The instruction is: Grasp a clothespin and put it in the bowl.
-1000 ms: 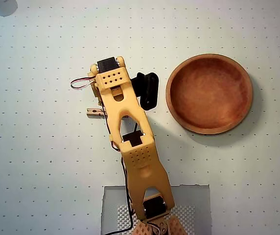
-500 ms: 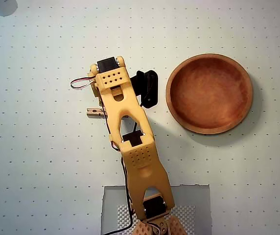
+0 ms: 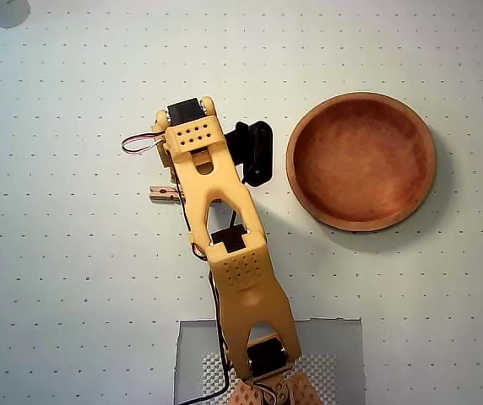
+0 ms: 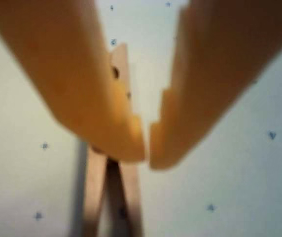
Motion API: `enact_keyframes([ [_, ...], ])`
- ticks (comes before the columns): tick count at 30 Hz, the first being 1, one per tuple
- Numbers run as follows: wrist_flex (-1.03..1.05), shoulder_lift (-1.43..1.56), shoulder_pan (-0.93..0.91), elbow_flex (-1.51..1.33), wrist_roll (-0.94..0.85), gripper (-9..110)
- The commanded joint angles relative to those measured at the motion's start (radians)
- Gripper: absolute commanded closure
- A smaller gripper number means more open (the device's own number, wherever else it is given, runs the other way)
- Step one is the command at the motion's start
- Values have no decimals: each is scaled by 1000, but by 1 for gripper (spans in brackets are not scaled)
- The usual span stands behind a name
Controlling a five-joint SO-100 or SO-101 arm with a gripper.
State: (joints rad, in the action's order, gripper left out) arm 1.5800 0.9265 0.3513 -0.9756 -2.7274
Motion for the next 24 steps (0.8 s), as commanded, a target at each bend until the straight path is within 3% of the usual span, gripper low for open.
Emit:
enact_keyframes([
  [1, 5, 40, -14, 51, -12, 99],
  [8, 5, 41, -18, 61, -14, 83],
  [24, -11, -52, -20, 161, -14, 83],
])
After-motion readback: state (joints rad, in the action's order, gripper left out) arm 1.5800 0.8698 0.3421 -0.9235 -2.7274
